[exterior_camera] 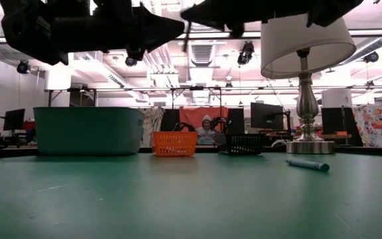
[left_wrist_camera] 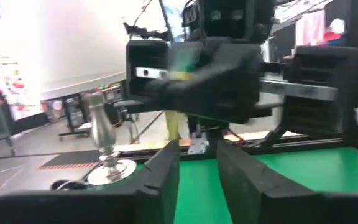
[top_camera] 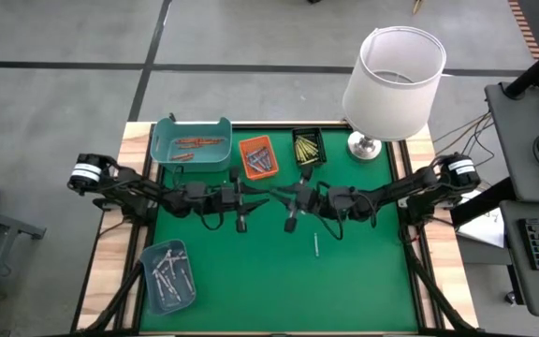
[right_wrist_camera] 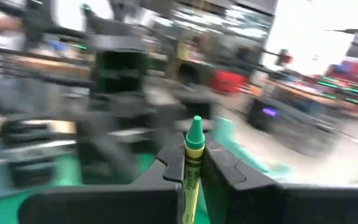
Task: Sort crayons
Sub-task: Put the green crayon into the black bin, then put the blue crayon into the orange bin
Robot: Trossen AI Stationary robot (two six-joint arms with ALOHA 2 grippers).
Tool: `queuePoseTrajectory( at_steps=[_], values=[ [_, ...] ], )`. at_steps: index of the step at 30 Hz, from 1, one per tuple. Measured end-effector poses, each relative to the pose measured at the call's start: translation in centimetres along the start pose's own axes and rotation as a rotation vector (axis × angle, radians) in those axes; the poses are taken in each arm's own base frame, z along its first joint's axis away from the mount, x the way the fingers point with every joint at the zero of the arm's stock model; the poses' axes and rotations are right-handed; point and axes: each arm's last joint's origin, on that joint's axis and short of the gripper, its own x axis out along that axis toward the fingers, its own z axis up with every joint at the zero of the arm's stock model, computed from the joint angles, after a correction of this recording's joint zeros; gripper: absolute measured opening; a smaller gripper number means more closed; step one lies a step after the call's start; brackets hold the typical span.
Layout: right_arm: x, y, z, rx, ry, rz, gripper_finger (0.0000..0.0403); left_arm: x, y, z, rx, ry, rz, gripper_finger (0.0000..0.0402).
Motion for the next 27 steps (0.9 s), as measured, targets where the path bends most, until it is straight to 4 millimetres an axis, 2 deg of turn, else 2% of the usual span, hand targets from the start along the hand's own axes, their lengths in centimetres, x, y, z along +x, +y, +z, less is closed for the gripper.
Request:
queuePoseTrajectory(
  at_steps=[3, 7, 14, 17, 20, 27],
  values=[
    [0.0, -1.5, -0.1, -0.042, 0.084, -0.165, 0.0016, -0.4, 0.2, 0.0, 0.021, 0.01, 0.049, 0.0116],
    [0.5, -4.6, -2.0, -0.103, 0.269, -0.404, 0.0015, -1.1, 0.6, 0.1, 0.043, 0.026, 0.134, 0.0145],
    [1.2, -12.5, -7.5, 0.072, 0.523, -0.672, 0.0014, -1.5, 1.1, 0.5, 0.038, 0.03, 0.237, 0.0162],
    [1.3, -14.9, -8.6, 0.193, 0.529, -0.705, 0.0023, -1.5, 1.1, 0.5, 0.04, 0.032, 0.238, 0.0162],
    [1.5, -15.9, -9.3, 0.237, 0.54, -0.674, 0.0046, -1.5, 1.1, 0.5, 0.046, 0.043, 0.244, 0.0162],
    [1.5, -16.0, -9.3, 0.227, 0.543, -0.676, 0.0109, -1.4, 1.3, 0.6, 0.094, 0.055, 0.297, 0.0162]
  ],
)
